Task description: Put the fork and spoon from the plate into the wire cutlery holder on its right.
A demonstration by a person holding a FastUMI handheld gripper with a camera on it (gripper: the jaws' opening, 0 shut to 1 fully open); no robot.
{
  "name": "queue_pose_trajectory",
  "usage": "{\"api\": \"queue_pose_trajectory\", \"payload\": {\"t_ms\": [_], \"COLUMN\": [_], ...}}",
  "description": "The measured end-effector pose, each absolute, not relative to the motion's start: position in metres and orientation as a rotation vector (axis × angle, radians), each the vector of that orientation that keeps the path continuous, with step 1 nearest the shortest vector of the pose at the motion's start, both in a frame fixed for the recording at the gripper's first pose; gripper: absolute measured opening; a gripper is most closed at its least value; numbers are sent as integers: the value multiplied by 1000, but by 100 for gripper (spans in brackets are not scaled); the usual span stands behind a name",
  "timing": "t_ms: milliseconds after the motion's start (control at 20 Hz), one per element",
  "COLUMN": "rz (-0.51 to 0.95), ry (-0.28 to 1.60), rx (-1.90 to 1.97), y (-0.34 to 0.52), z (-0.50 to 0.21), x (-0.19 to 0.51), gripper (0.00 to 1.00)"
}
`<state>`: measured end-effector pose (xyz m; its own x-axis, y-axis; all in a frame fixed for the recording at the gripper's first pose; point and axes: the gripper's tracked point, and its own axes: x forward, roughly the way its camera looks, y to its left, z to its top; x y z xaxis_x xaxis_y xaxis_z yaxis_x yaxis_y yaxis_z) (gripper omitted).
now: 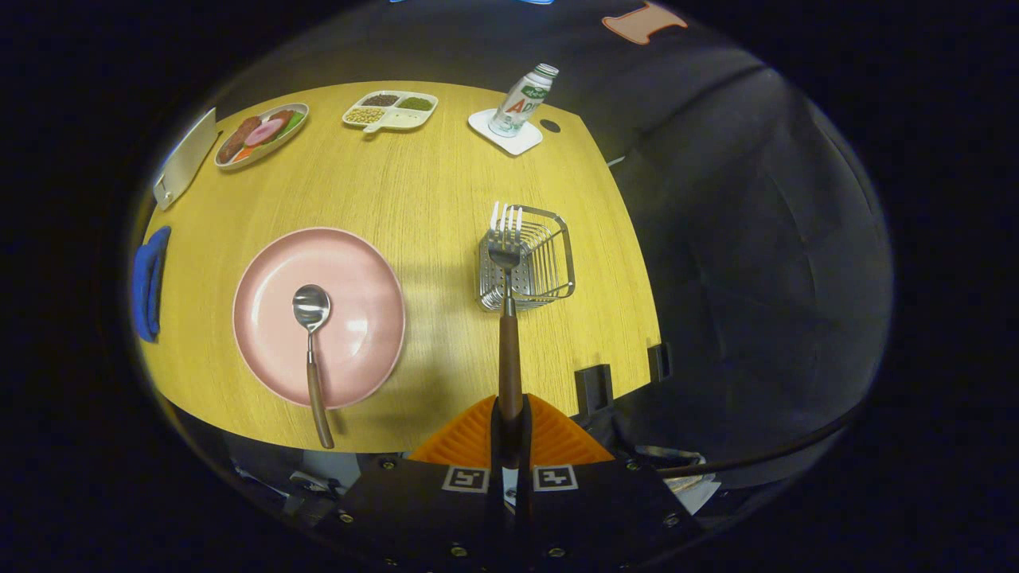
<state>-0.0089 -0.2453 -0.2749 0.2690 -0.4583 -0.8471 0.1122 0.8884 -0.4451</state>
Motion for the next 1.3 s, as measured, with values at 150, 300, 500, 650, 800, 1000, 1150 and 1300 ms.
{"api": "queue_pose_trajectory", "payload": {"t_ms": [150, 300, 500, 650, 800, 1000, 1150, 1300], "rz": [-409, -402, -371, -344, -335, -341, -342, -331], "ry": [1267, 1289, 1318, 1332, 1329, 1293, 1246, 1206], "rx": [-310, -307, -315, -322, -359, -364, -365, -336], "y": [-263, -276, -280, -281, -282, -279, -277, -269], "z": [-279, -284, -289, -294, -287, -272, -264, -254], "x": [-7, 1, 6, 12, 19, 27, 37, 40], "gripper": [6, 6, 6, 6, 12, 14, 67, 81]}}
